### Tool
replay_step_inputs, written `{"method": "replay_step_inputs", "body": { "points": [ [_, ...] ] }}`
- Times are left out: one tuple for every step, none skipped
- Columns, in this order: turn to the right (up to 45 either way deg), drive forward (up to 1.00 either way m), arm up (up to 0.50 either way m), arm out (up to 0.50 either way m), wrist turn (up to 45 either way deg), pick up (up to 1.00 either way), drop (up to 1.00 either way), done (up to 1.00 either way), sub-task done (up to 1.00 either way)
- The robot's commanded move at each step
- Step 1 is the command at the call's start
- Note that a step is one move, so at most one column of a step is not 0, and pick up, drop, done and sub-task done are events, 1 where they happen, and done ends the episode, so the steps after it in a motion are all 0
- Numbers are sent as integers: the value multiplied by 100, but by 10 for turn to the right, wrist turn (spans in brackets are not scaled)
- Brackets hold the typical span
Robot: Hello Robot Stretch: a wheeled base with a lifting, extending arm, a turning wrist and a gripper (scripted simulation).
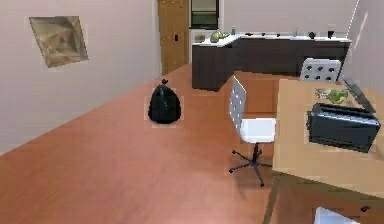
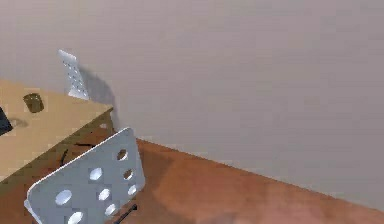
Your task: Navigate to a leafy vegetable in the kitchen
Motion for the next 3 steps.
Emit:
{"method": "replay_step_inputs", "body": {
  "points": [
    [-240, 0, 0, 0, 0, 0, 0, 0, 0],
    [0, 100, 0, 0, 0, 0, 0, 0, 0],
    [0, 100, 0, 0, 0, 0, 0, 0, 0]
  ]
}}
